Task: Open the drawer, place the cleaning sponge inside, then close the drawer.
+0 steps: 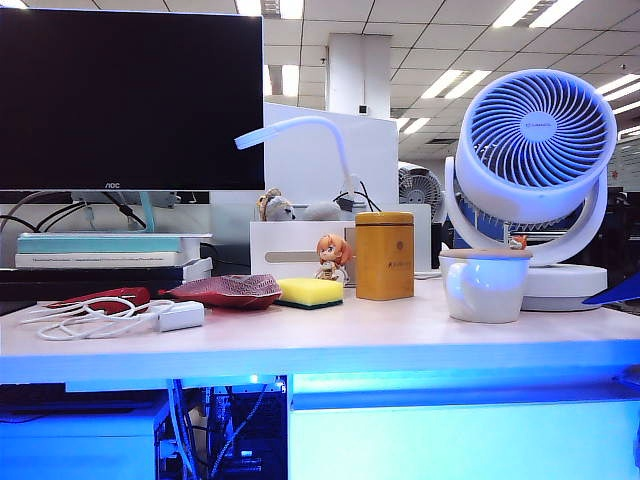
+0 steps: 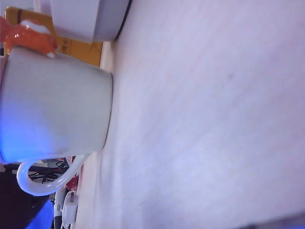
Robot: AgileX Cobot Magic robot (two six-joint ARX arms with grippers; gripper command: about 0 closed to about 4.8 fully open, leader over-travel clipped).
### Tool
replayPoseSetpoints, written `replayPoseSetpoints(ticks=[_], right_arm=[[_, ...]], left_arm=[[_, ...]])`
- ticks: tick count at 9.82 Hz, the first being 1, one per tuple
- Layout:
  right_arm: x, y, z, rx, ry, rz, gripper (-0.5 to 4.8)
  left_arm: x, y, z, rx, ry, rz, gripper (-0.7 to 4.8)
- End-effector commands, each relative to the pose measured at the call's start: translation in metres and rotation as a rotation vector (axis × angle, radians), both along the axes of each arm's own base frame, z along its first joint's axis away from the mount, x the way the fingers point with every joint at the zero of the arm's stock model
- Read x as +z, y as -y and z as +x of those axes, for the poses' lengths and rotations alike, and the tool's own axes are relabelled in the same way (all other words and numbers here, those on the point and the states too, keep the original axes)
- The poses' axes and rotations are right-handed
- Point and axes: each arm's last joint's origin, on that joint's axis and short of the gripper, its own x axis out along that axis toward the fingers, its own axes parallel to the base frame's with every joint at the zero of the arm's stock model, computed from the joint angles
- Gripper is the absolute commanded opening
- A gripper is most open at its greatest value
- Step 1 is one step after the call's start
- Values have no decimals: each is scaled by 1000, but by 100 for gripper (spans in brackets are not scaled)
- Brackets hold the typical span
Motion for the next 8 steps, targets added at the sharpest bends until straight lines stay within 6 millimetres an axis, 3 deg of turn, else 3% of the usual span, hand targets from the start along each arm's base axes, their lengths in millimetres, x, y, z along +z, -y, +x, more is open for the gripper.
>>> replayPoseSetpoints(ticks=[1,8], right_arm=[[9,1,9,59,95,-16,479],[13,0,7,115,137,0,479]], left_arm=[[2,0,-1,-5,13,-5,-5],[2,0,-1,-5,13,-5,-5]])
